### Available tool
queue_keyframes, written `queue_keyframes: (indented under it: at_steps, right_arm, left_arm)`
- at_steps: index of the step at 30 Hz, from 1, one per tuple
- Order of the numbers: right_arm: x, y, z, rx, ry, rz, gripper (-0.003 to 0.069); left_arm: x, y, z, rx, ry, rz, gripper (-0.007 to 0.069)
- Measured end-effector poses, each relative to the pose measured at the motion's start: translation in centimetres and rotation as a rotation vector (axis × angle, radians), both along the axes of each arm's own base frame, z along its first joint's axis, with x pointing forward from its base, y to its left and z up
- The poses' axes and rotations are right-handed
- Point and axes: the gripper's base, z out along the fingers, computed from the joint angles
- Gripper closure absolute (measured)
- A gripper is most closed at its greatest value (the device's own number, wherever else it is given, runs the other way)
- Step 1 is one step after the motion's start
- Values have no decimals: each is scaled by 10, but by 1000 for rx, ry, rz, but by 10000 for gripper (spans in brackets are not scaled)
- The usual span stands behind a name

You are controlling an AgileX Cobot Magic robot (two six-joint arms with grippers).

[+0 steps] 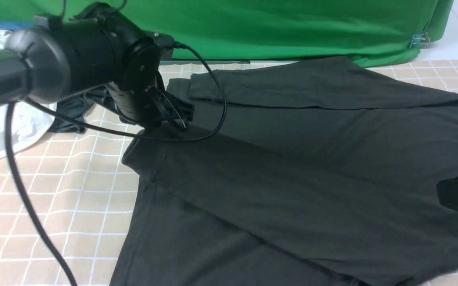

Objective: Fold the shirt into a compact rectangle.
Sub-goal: 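Fold the left side of the black T-shirt inward over its body, then grab the top left corner of the dark shirt with the left gripper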

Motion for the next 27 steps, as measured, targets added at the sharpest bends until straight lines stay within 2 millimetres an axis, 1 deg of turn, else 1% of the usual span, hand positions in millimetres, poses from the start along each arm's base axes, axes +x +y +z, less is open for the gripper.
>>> queue_keyframes:
  at_steps: [2, 3, 5, 7, 10, 13, 15, 16, 17, 18, 20, 21, 22, 23, 25, 26, 27]
  right_arm:
    - [0, 0, 0, 0, 0, 0, 614]
    - [0, 0, 0, 0, 0, 0, 613]
    - [0, 0, 0, 0, 0, 0, 610]
    - [0, 0, 0, 0, 0, 0, 608]
    - [0, 0, 0, 0, 0, 0, 607]
    - [0, 0, 0, 0, 0, 0, 607]
    - [0, 0, 0, 1, -1, 0, 607]
    - [0, 0, 0, 1, -1, 0, 607]
    - [0, 0, 0, 1, -1, 0, 606]
    - [0, 0, 0, 1, -1, 0, 605]
    - [0, 0, 0, 3, 2, 0, 603]
    - [0, 0, 0, 4, 2, 1, 602]
    - [0, 0, 0, 7, 4, 1, 601]
    - [0, 0, 0, 7, 4, 1, 601]
    - [0, 1, 0, 8, 4, 1, 599]
    - [0, 1, 0, 8, 4, 1, 599]
    - [0, 1, 0, 8, 4, 1, 599]
  left_arm:
    - [3, -1, -7, 10, 10, -5, 590]
    - [3, -1, -8, 12, 9, -7, 589]
    - [8, -2, -13, 24, -4, -26, 565]
    - [11, -3, -16, 34, -24, -47, 525]
    - [17, -3, -15, 39, -86, -67, 432]
    - [26, 0, -7, -36, -151, 20, 373]
    - [41, 5, 5, -133, -189, 109, 373]
    - [42, 5, 6, -153, -187, 120, 374]
    - [56, 9, 14, -251, -188, 174, 382]
    - [62, 9, 19, -280, -193, 177, 390]
    - [79, 10, 23, -356, -178, 199, 421]
    - [85, 11, 19, -377, -164, 211, 431]
    - [96, 9, 20, -401, -167, 215, 447]
    - [99, 9, 16, -402, -157, 219, 449]
    - [121, 3, 3, -400, -156, 204, 449]
    - [122, 3, 2, -401, -155, 204, 448]
    - [133, 0, -9, -394, -154, 191, 438]
